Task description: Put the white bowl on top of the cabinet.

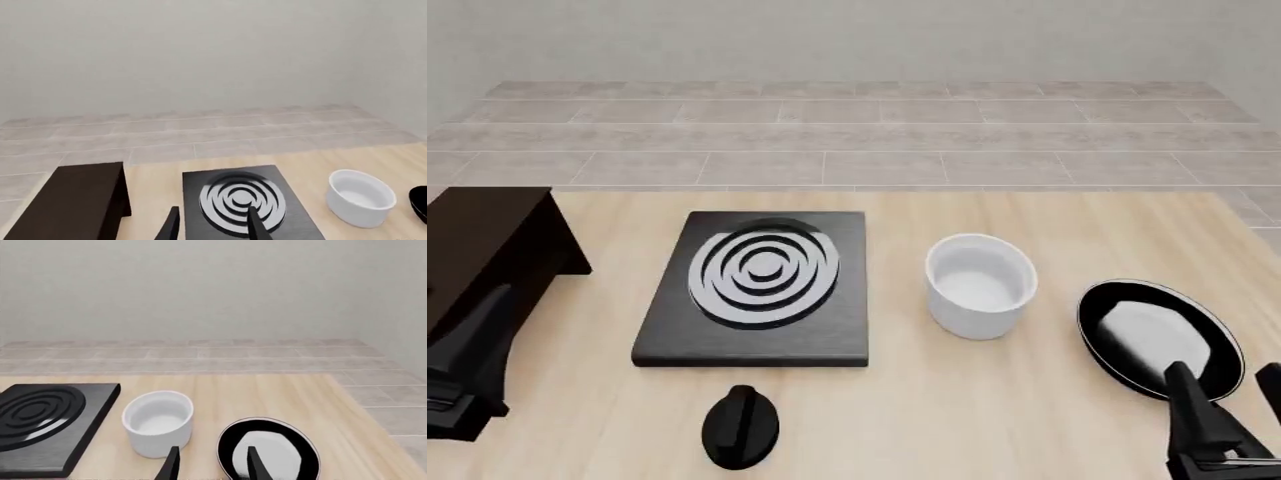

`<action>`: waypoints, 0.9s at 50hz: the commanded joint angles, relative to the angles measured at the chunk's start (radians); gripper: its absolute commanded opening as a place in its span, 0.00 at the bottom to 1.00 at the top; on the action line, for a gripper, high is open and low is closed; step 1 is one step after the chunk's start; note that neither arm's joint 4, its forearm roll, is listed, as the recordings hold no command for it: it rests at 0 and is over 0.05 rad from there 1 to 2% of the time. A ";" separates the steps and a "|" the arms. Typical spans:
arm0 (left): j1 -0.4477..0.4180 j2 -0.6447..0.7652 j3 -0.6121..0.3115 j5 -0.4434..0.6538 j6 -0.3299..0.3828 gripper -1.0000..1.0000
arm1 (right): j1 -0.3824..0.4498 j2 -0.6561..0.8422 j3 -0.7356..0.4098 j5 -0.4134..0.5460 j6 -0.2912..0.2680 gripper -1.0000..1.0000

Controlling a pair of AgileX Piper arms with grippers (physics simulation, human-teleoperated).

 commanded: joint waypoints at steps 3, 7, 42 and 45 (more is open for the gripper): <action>-0.106 0.205 -0.097 -0.078 0.012 1.00 | 0.014 0.003 0.002 0.004 0.001 1.00; -0.138 0.244 -0.144 -0.084 0.014 1.00 | 0.018 0.004 0.001 0.005 0.003 1.00; -0.489 0.802 -0.528 -0.136 0.084 1.00 | 0.025 0.014 0.002 0.001 0.004 1.00; -0.517 0.833 -0.568 -0.116 0.114 1.00 | 0.024 0.017 0.003 -0.002 0.005 1.00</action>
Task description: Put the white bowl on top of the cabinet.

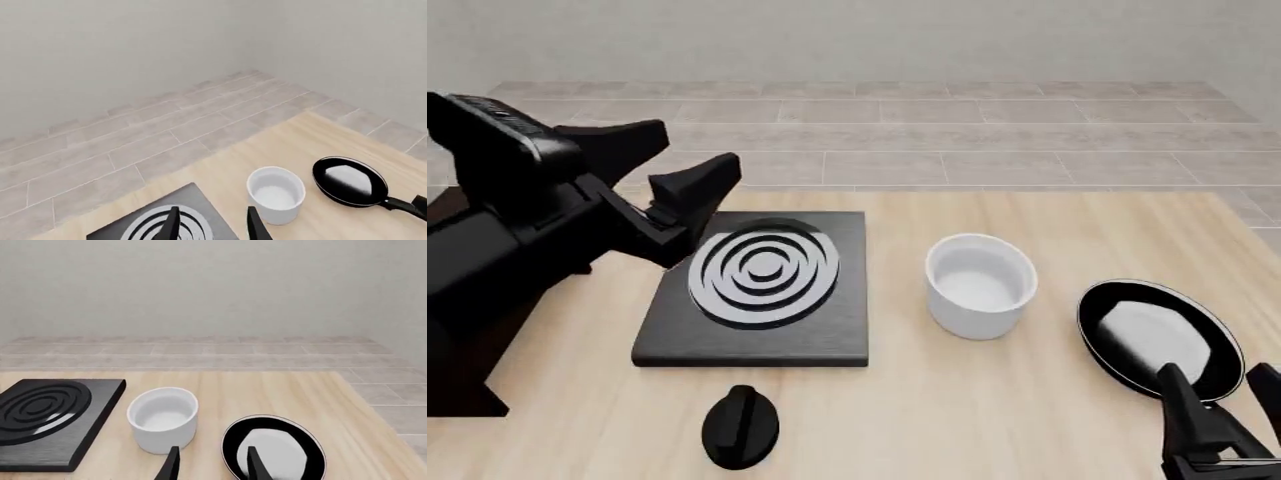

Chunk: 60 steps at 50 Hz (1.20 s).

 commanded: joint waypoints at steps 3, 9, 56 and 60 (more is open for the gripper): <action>-0.116 0.167 -0.173 0.051 0.068 1.00 | 0.001 0.012 0.001 -0.007 0.001 1.00; -0.188 0.274 -0.251 0.106 0.115 1.00 | 0.008 0.008 0.001 0.000 0.000 1.00; -0.409 0.784 -0.755 0.497 0.264 1.00 | 0.021 0.037 0.002 -0.012 0.007 1.00; -0.419 0.806 -0.779 0.518 0.285 1.00 | 0.022 0.037 0.001 -0.012 0.007 1.00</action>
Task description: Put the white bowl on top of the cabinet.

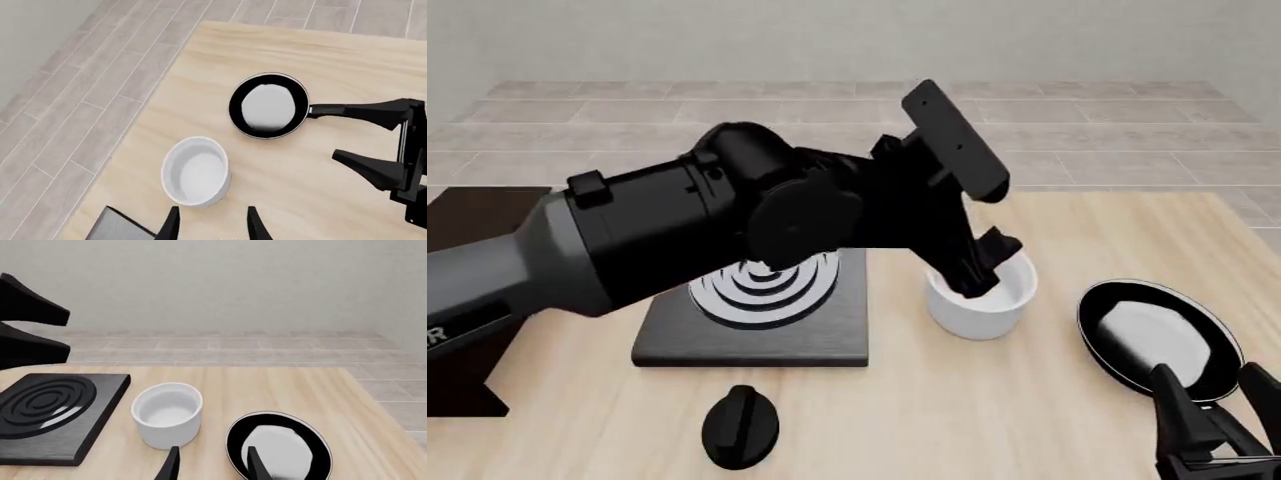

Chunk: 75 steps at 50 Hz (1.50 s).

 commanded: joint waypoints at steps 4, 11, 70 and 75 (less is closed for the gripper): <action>-0.046 0.099 -0.086 0.078 0.031 1.00 | 0.000 0.005 0.000 -0.003 0.001 1.00; -0.055 0.129 -0.086 0.098 0.047 1.00 | -0.001 0.013 0.000 -0.010 0.005 1.00; 0.056 0.469 -0.420 0.313 0.268 1.00 | -0.001 -0.018 -0.001 0.009 0.034 1.00; 0.058 0.486 -0.421 0.304 0.265 1.00 | 0.000 -0.020 -0.001 0.011 0.033 1.00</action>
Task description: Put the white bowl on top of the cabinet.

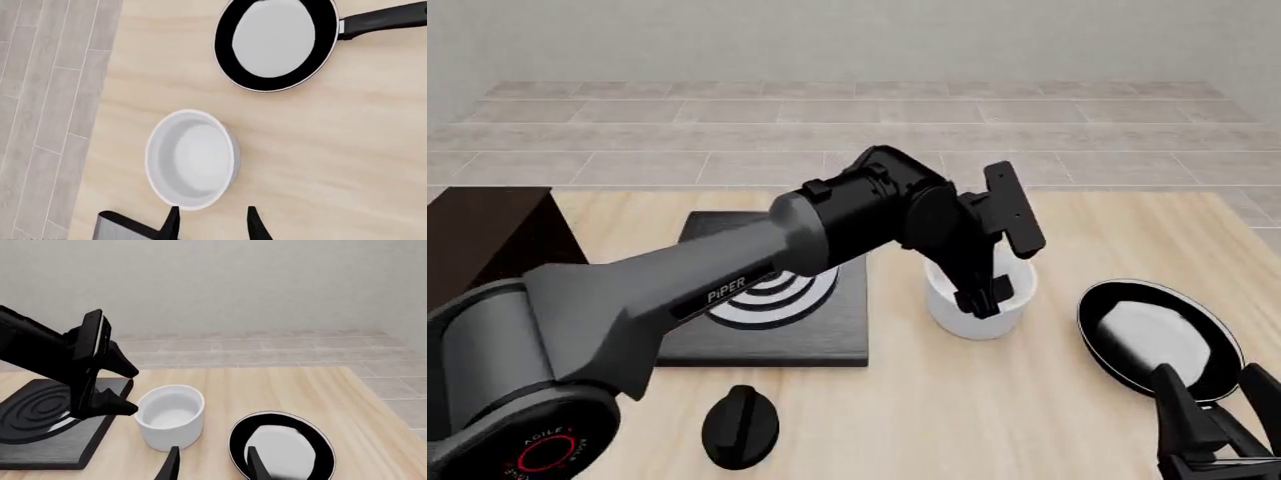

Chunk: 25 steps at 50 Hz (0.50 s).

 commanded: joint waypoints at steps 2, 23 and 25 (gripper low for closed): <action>0.011 0.047 -0.029 0.004 0.008 1.00 | 0.000 -0.005 -0.001 0.004 0.001 1.00; 0.013 0.087 0.002 -0.028 0.027 1.00 | -0.002 -0.014 -0.001 0.009 0.003 1.00; 0.018 0.098 -0.016 -0.016 0.012 1.00 | -0.001 -0.013 -0.001 0.009 0.003 1.00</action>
